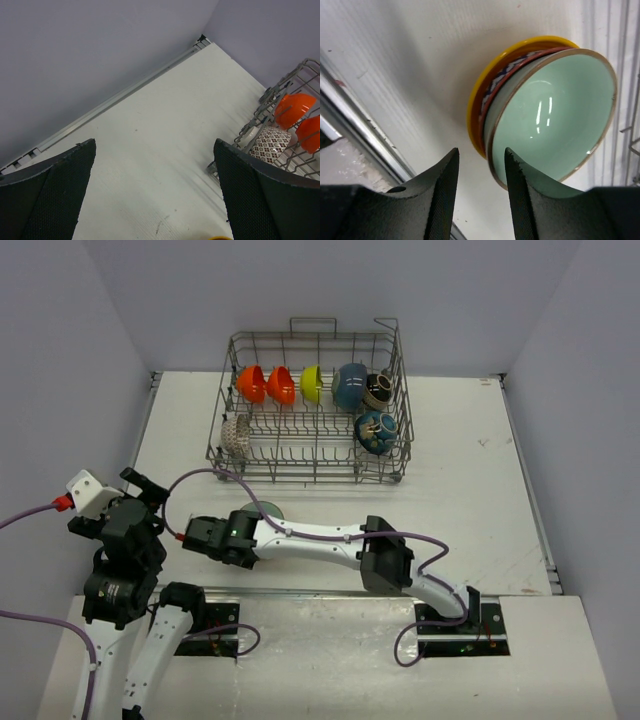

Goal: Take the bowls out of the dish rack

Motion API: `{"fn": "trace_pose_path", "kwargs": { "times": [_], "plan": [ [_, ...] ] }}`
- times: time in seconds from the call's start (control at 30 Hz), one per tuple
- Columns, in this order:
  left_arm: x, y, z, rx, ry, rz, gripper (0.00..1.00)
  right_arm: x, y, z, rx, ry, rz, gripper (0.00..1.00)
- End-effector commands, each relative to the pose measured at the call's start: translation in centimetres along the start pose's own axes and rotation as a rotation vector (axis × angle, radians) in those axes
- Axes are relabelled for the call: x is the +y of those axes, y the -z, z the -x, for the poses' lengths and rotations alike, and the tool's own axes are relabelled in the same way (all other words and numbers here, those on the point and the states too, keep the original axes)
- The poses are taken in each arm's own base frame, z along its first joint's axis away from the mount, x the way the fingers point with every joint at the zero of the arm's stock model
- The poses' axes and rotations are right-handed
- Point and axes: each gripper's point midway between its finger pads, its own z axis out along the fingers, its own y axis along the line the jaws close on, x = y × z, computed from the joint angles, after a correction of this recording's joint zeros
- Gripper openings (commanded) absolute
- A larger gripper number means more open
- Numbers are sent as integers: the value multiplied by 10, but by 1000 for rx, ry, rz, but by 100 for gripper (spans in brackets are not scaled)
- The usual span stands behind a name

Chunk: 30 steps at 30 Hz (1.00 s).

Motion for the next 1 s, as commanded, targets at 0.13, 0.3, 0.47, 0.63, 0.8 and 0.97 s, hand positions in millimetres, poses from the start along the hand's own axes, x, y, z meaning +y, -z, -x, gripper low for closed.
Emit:
{"fn": "trace_pose_path", "kwargs": {
  "times": [0.13, 0.3, 0.47, 0.63, 0.8, 0.97],
  "plan": [
    [-4, -1, 11, -21, 23, 3, 100, 12, 64, 18, -157, -89, 193, 46],
    [-16, -6, 6, -2, -8, -39, 100, -6, 91, 24, -240, -173, 229, 46],
    [-40, -14, -12, 76, -99, -126, 100, -47, 111, 29, -324, -292, 212, 48],
    [-77, -25, -37, 220, -204, -218, 100, -112, 133, 7, -448, -529, 203, 49],
    [-100, -36, -37, 273, -253, -237, 100, -161, 153, -22, -590, -748, 291, 53],
    [-132, -45, -39, 330, -354, -259, 100, -188, 151, -16, -687, -865, 333, 55]
  ]
}}
